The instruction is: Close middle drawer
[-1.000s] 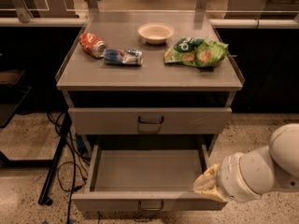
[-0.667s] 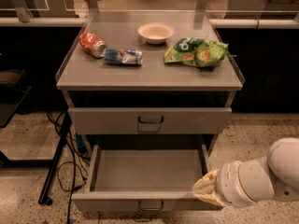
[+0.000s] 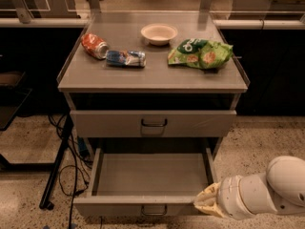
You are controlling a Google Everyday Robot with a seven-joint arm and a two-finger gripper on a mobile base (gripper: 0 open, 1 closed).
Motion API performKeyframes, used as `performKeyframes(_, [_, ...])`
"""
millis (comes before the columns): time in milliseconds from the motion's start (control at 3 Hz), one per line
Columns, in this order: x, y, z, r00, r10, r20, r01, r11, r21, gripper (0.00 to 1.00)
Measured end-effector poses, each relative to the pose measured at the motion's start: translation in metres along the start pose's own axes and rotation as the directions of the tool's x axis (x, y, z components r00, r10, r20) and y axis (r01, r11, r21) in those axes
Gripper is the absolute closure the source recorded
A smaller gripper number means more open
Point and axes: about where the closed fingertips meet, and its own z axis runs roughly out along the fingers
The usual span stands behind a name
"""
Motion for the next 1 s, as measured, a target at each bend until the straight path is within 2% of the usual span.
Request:
performKeyframes(333, [0.007,0.000,0.011,1.000,0.013,-0.011,-0.013,0.9999,-0.011,1.00])
performKeyframes(1000, [0.045,-0.019,0.065,0.998,0.061,-0.018,-0.061,0.9972,-0.043,1.00])
